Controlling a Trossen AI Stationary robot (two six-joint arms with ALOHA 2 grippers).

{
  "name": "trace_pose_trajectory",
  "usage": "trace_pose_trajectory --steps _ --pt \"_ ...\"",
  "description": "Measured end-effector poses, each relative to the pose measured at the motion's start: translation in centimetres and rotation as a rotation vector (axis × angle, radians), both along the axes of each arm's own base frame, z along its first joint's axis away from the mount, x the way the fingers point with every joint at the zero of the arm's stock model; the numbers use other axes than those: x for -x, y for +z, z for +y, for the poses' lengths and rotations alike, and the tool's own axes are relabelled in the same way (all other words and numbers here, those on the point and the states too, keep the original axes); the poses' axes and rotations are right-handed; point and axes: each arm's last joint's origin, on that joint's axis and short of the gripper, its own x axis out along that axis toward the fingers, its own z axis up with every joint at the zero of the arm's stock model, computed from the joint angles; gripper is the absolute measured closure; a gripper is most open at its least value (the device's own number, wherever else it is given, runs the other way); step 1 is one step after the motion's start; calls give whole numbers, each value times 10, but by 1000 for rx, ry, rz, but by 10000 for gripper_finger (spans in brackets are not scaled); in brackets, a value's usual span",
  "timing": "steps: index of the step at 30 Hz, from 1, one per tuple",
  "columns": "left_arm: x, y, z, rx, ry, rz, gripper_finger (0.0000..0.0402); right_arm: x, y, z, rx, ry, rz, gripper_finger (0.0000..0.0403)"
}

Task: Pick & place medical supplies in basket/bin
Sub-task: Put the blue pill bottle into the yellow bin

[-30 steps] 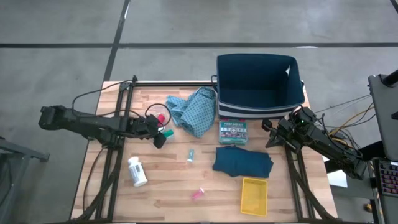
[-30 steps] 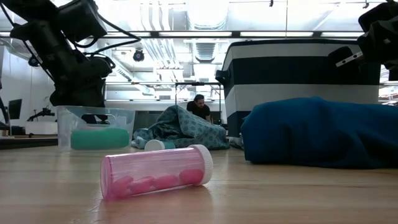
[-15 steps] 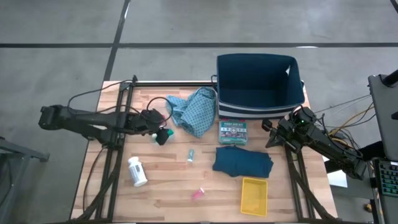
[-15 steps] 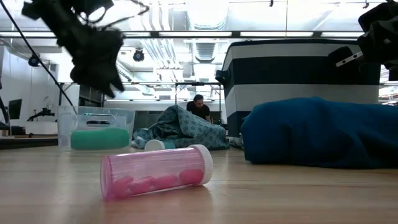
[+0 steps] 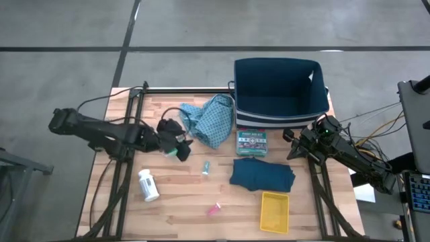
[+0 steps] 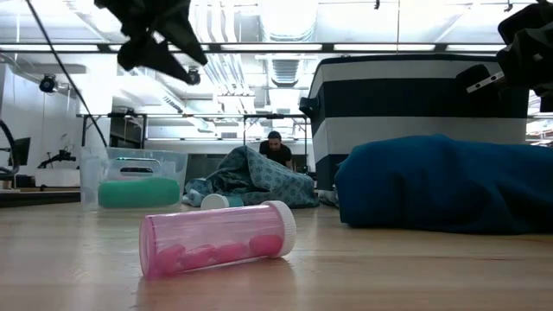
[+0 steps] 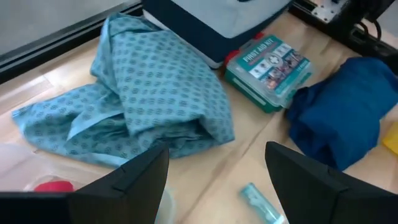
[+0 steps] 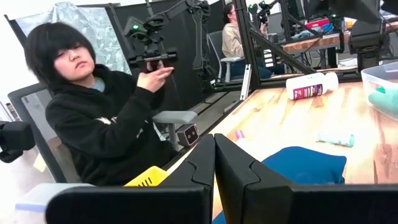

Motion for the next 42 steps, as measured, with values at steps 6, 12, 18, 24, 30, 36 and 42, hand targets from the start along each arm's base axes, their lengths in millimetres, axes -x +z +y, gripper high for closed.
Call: trace_pose_trajectory --steps 6,12,18,24,30,36,42 --pt "-24 11 -22 17 24 69 130 0 0 0 0 0 0 394" --pt "-43 7 -37 72 58 147 130 0 0 0 0 0 0 394" --pt "-51 -3 -49 119 30 178 130 0 0 0 0 0 0 394" --pt "-54 -16 -68 180 66 173 130 0 0 0 0 0 0 394" --pt "-61 -35 -82 229 132 174 127 0 0 0 0 0 0 394" --pt "-71 -53 -87 296 213 172 120 0 0 0 0 0 0 394" --pt "-76 -65 -86 352 290 184 121 0 0 0 0 0 0 394"
